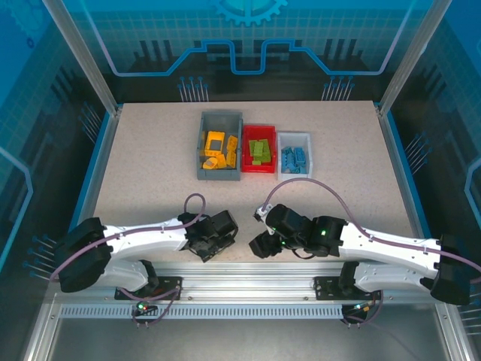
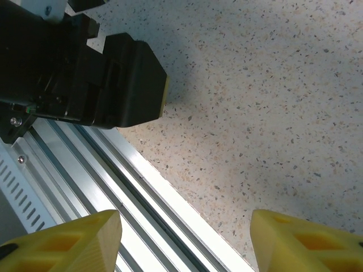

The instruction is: Sort the legos into containers by color

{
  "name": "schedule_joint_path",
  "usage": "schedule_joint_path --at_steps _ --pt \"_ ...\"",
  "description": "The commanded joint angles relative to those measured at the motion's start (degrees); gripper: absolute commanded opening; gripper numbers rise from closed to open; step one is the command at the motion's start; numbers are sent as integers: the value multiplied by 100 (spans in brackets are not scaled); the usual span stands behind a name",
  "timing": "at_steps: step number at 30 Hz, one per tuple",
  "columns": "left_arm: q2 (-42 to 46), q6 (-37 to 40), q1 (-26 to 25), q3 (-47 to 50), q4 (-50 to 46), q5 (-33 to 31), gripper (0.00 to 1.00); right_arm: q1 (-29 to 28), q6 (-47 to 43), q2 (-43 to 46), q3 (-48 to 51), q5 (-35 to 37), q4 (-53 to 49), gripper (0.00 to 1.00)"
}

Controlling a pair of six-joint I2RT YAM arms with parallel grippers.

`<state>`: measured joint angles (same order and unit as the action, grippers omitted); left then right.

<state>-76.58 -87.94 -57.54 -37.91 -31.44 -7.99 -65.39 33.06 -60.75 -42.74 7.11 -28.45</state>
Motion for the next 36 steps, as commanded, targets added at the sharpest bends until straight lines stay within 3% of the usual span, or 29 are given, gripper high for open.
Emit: schedule_joint_path --at_steps 1,8,15,19,24,28,36 --pt "-128 7 92 110 237 148 58 -80 98 18 16 115 15 63" --pt "-111 242 120 -41 238 -62 33 -70 144 137 -6 229 -68 62" --pt "-19 1097 202 -994 -374 -547 31 216 42 572 -283 693 -371 61" --pt "-345 2052 542 -2010 -509 -621 31 837 -77 1080 -542 1096 -465 59" --pt "-1332 3437 1060 -3751 -375 -422 32 2138 166 1393 -595 954 112 56" --pt "-2480 4245 1423 -5163 -362 -265 32 2954 420 1110 -680 602 906 58" --pt "-4465 4953 2101 -7272 -286 172 33 3539 561 143 -1220 154 1545 59"
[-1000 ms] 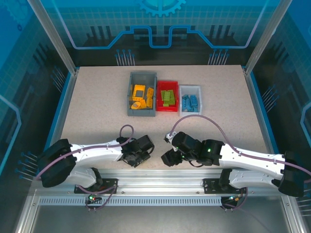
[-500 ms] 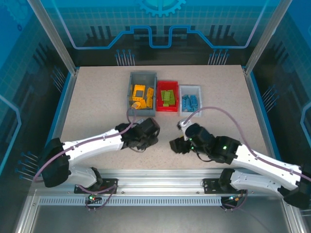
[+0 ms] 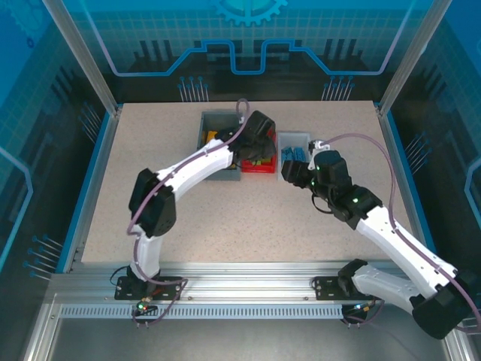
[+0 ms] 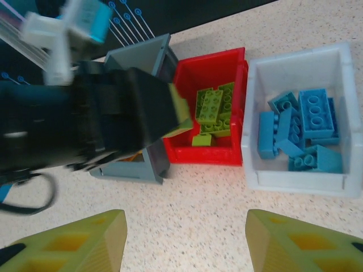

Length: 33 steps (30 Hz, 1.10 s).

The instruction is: Sort the legos into containers by color

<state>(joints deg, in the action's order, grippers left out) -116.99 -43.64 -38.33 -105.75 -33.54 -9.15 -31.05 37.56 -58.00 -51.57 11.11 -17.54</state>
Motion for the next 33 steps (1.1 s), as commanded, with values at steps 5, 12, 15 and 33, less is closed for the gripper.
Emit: schedule_joint_path --at_steps 5,12,15,33 --pt "-1368 733 418 -1483 -201 474 34 160 120 -308 -364 -368 495 59" --pt "-2028 892 667 -2207 -297 717 34 202 181 -331 -161 -489 512 58" --pt "-1932 902 652 -2202 -572 537 33 214 208 -344 -101 -540 506 58" --pt "-1387 600 163 -1274 -1077 -560 36 205 375 -170 86 -632 243 58"
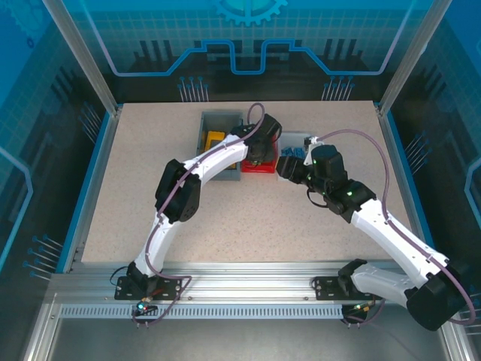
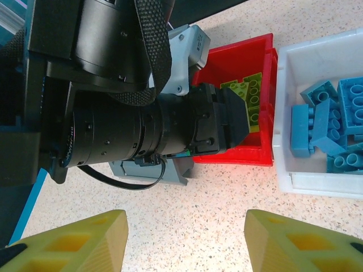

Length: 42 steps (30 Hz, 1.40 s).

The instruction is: Sort the legos into containers by color

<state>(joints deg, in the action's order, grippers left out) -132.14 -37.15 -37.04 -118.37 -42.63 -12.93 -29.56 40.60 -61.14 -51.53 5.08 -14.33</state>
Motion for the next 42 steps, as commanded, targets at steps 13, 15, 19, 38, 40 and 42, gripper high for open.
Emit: schedule_joint_path --at_steps 13,15,19,38,40,42 --pt "43 95 34 -185 -92 -8 57 62 53 182 81 -101 -99 58" --pt "109 116 41 -194 -108 -24 57 62 53 199 81 -121 -122 58" --pt "560 86 17 0 -6 -85 56 69 -18 311 81 -80 -214 58" --pt "7427 1 989 5649 -93 -1004 99 292 -700 2334 76 3832 -2793 100" --pt "7903 -409 1023 5931 -637 -2233 99 374 -1209 2702 808 4219 -1899 100" --pt "8198 -570 1051 6363 -734 -3182 99 491 -2505 3055 1896 3925 -149 100"
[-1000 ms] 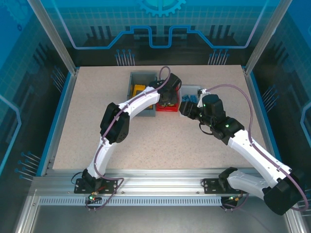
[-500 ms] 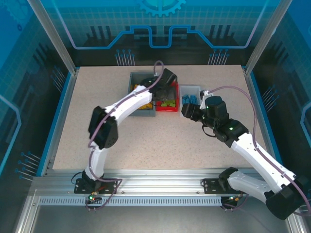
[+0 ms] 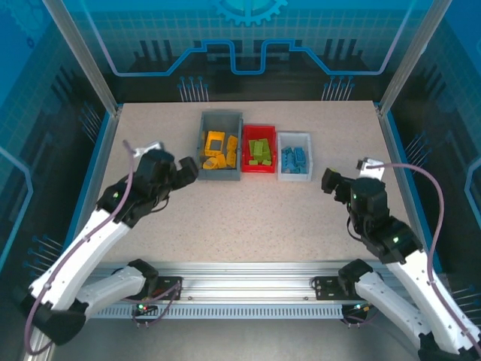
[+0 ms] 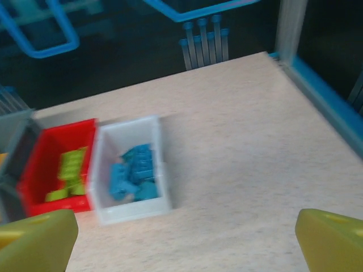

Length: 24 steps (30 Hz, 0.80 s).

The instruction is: Sort the legos into containers by color

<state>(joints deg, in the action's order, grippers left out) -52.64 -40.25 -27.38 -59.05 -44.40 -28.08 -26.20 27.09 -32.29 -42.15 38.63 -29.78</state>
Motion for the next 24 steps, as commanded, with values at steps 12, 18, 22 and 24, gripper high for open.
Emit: schedule_joint_path --at_steps 12,18,22,24 --pt "-783 3338 1624 3868 5876 -43 99 1754 -1880 -2388 2703 -1387 5285 100" --pt "-1927 3601 2344 3869 7755 975 99 2083 -2006 -3663 2592 -2128 6935 100" --pt "-2611 3637 2610 4188 9607 1064 99 2249 -2324 -4496 2578 -2495 7973 100" --pt "-3202 3670 2650 4311 10374 1245 99 2459 -2179 -4989 2731 -2776 8690 100"
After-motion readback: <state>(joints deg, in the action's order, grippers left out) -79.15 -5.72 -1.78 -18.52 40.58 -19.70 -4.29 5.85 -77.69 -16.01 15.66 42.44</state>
